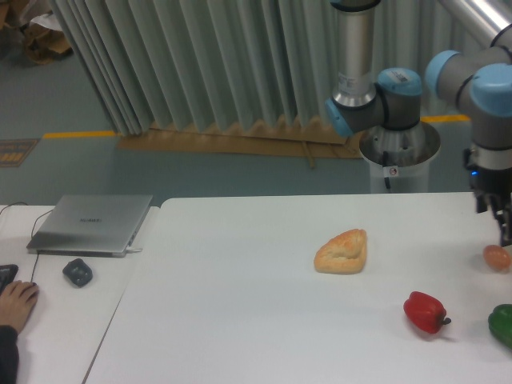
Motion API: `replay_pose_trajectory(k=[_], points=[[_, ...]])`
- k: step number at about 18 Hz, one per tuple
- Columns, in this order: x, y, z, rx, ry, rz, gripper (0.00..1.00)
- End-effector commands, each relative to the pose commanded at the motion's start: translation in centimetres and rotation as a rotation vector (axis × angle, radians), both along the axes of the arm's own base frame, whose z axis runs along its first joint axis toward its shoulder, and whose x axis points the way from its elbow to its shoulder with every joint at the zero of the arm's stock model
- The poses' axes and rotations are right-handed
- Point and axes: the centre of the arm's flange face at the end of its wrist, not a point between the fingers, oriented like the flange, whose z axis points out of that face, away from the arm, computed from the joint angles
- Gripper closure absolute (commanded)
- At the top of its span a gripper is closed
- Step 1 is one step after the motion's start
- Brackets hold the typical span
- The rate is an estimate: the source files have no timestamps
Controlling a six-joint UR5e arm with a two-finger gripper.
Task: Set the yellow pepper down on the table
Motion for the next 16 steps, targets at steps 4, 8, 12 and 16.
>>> replay_pose_trajectory(k=[4,8,12,16], points=[[-1.9,-2.0,-0.1,-0.013,0.001,-0.094,0.00],[-4.4,-4.5,-1.0,-0.034,-0.011,-0.216,0.00],[-6.5,-5.6,-1.8,-0.034,0.000,-0.216,0.00],[-9.8,-7.7,-3.3,-0.037,-0.005,-0.235,0.00]])
